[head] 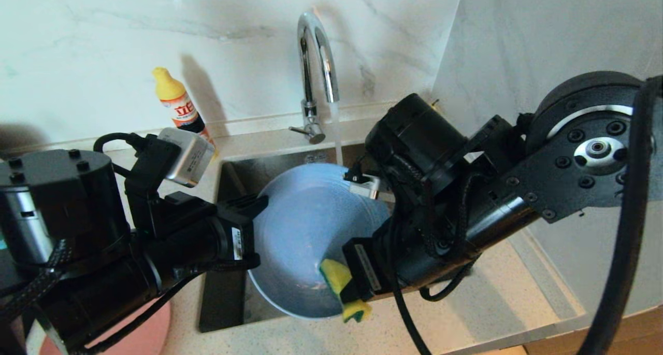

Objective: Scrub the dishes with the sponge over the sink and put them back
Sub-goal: Wipe the plate

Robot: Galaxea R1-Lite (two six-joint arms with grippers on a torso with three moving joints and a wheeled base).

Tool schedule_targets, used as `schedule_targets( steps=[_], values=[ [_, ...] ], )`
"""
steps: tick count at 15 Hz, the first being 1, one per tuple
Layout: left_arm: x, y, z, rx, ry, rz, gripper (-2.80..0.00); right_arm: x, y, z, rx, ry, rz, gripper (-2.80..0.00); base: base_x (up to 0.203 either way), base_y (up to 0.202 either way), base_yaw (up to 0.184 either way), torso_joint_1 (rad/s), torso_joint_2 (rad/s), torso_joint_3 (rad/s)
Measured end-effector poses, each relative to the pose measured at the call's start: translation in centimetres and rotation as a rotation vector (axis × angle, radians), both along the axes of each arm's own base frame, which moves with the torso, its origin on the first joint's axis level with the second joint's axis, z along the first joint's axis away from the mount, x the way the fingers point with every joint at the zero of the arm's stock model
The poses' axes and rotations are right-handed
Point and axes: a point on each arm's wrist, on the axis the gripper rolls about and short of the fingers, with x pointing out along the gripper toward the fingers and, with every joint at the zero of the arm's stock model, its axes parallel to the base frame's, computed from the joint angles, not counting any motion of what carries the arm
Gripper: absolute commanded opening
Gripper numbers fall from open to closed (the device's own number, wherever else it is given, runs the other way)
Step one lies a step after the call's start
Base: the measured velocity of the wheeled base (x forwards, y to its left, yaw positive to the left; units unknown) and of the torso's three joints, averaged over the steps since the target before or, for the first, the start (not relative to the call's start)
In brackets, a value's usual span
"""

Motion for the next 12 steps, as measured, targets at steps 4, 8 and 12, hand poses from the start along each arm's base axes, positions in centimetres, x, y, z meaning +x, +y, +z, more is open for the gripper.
schedule_targets(
  steps=[4,8,12],
  values=[
    [0.2,-0.1,-0.2,0.000,0.005,-0.001,-2.80,-0.4,1.6,-0.2,0.006,-0.001,0.033,-2.80,0.000,0.000,0.000,0.000,0.00,0.000],
    [0.4,-0.3,-0.7,0.012,0.020,-0.002,-2.80,-0.2,3.0,-0.1,0.024,-0.015,0.050,-2.80,0.000,0.000,0.000,0.000,0.00,0.000],
    [0.4,-0.4,-0.9,0.019,0.026,-0.004,-2.80,0.4,3.9,0.4,0.079,-0.059,0.049,-2.80,0.000,0.000,0.000,0.000,0.00,0.000]
  ],
)
